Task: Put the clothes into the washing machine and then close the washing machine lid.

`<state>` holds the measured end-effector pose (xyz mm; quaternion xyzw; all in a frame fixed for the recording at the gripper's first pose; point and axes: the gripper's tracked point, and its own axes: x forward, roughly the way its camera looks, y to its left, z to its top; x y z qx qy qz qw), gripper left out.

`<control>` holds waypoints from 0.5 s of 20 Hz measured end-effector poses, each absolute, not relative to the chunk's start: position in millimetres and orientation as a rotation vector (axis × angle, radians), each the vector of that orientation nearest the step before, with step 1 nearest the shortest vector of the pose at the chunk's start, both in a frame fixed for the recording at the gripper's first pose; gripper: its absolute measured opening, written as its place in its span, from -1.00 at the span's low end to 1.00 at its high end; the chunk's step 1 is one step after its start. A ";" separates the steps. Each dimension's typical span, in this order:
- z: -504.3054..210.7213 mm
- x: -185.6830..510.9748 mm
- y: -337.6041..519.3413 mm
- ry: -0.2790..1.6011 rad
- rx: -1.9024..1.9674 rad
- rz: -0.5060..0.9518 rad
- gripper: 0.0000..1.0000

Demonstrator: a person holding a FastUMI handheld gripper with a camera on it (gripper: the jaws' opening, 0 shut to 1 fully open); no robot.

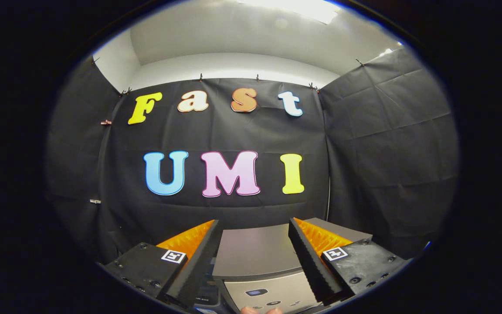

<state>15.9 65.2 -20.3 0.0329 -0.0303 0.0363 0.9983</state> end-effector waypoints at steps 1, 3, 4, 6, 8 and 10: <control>-21.0 17.0 66.5 -0.059 0.066 0.075 0.96; -24.8 17.6 70.2 -0.050 0.068 0.083 0.97; -26.0 19.1 70.0 -0.046 0.068 0.082 0.96; -24.7 19.6 69.8 -0.047 0.067 0.080 0.96; -22.7 19.5 70.3 -0.050 0.061 0.079 0.96; -21.5 16.8 69.9 -0.057 0.052 0.078 0.97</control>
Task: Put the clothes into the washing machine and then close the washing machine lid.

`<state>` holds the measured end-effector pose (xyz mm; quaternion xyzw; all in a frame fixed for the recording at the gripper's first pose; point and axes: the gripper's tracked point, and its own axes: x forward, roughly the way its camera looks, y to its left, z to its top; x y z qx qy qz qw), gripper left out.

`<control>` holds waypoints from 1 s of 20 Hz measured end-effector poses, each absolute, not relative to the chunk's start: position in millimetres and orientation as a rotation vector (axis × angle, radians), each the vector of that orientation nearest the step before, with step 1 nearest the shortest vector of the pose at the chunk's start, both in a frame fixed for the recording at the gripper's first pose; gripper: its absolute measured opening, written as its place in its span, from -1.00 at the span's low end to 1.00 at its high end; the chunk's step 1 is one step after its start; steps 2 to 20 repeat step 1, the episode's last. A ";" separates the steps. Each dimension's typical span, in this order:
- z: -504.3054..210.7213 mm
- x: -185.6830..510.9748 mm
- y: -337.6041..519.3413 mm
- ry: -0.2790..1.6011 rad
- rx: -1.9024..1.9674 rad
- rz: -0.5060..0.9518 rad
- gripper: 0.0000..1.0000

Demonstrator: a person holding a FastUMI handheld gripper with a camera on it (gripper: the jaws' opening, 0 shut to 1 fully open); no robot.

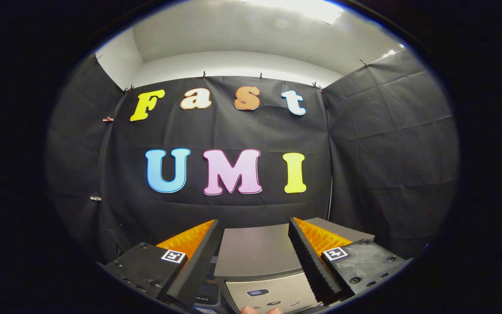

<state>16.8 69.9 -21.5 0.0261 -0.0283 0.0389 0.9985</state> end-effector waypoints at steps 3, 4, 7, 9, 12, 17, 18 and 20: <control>-21.8 15.9 69.7 -0.057 0.051 0.078 0.97; -21.8 15.9 69.7 -0.057 0.051 0.078 0.97; -21.8 15.9 69.7 -0.057 0.051 0.078 0.97; -21.8 15.9 69.7 -0.057 0.051 0.078 0.97; -21.8 15.9 69.7 -0.057 0.051 0.078 0.97; -21.8 15.9 69.7 -0.057 0.051 0.078 0.97; -21.8 15.9 69.7 -0.057 0.051 0.078 0.97; -21.8 15.9 69.7 -0.057 0.051 0.078 0.97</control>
